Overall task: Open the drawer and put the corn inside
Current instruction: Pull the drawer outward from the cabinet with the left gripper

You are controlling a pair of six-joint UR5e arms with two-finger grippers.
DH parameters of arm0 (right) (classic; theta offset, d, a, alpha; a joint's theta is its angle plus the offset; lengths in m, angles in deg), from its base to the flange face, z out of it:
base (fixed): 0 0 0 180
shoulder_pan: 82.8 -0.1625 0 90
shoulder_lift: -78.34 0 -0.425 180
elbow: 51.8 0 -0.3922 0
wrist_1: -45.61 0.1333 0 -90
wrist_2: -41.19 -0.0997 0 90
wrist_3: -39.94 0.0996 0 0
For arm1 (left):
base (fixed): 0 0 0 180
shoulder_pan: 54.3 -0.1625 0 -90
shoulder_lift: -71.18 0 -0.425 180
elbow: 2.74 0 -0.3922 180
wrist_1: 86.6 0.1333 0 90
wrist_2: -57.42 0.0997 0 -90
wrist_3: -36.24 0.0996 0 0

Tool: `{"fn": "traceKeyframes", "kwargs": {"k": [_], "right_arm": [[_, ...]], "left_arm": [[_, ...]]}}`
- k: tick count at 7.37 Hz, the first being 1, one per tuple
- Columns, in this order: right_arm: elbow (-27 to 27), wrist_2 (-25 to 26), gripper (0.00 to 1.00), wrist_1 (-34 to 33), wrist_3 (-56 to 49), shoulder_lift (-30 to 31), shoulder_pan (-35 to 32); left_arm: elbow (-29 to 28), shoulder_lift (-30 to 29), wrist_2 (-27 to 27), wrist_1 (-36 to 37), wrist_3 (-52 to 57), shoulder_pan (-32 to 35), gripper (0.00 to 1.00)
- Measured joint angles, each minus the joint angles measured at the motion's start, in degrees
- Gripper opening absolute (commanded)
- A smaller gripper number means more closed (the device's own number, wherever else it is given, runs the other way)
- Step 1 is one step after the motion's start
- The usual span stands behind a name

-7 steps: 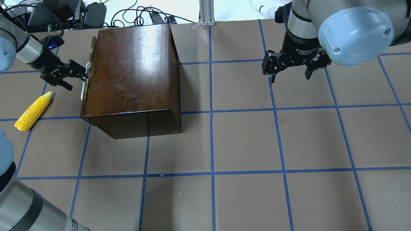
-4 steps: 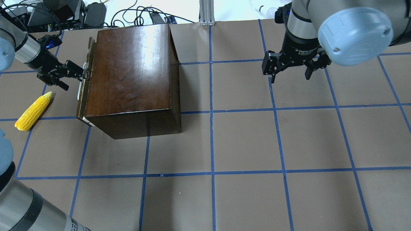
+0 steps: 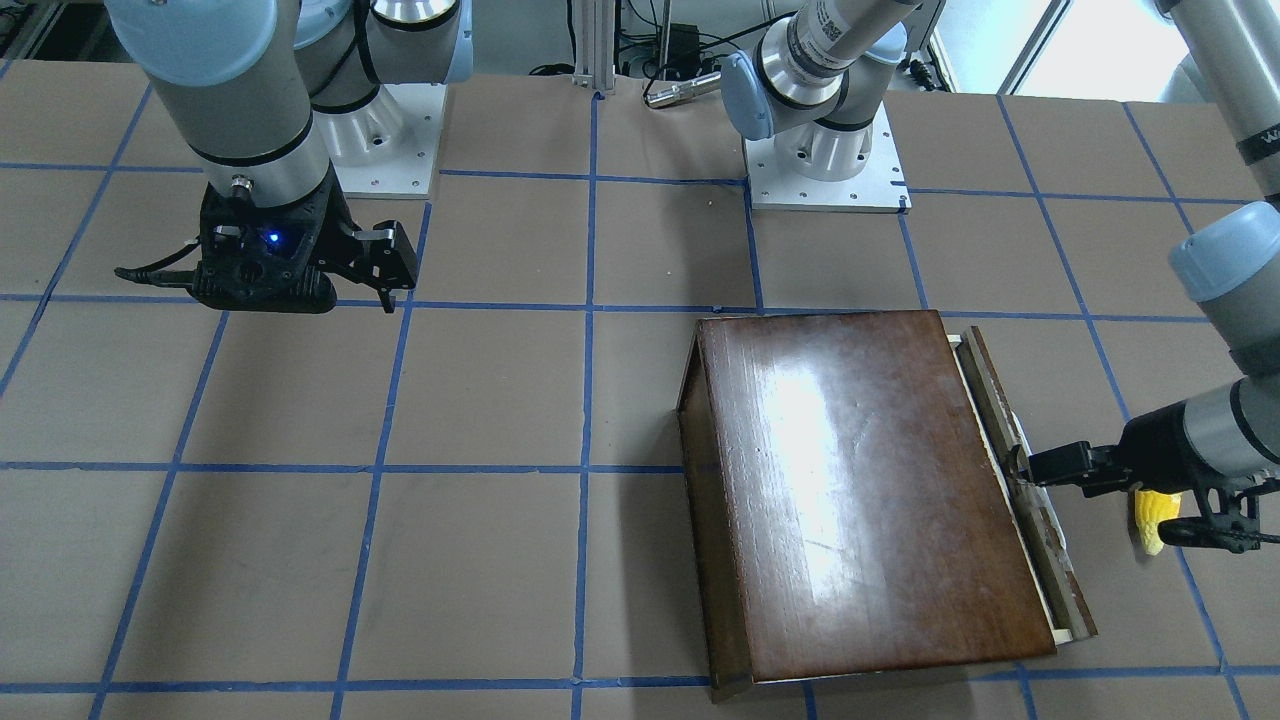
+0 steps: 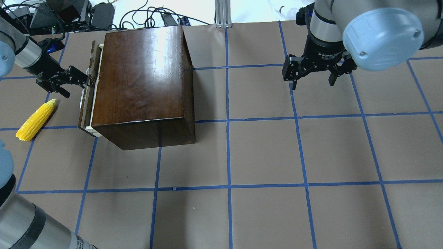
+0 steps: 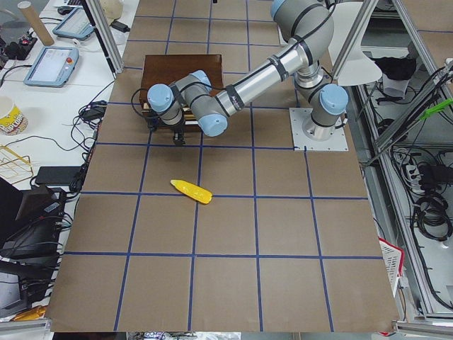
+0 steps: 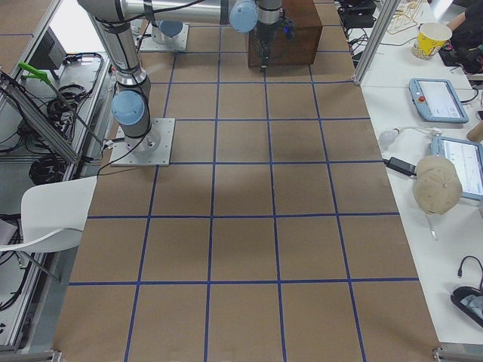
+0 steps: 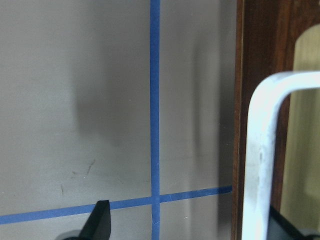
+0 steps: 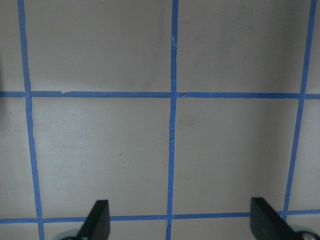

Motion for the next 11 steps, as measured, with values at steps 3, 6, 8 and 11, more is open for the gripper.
{"fn": "traceKeyframes", "kwargs": {"k": [3,6,8,11], "right_arm": [[0.0,0.0,1.00,0.0,0.0,0.0,0.0],[0.0,0.0,1.00,0.0,0.0,0.0,0.0],[0.0,0.0,1.00,0.0,0.0,0.0,0.0],[0.0,0.0,1.00,0.0,0.0,0.0,0.0]], "left_arm": [[0.0,0.1,1.6,0.5,0.2,-0.5,1.00],[0.0,0.1,1.4,0.5,0.3,-3.1,1.00],[0.0,0.2,1.4,0.5,0.4,-3.5,1.00],[0.0,0.3,1.5,0.5,0.5,-3.6,1.00]]}}
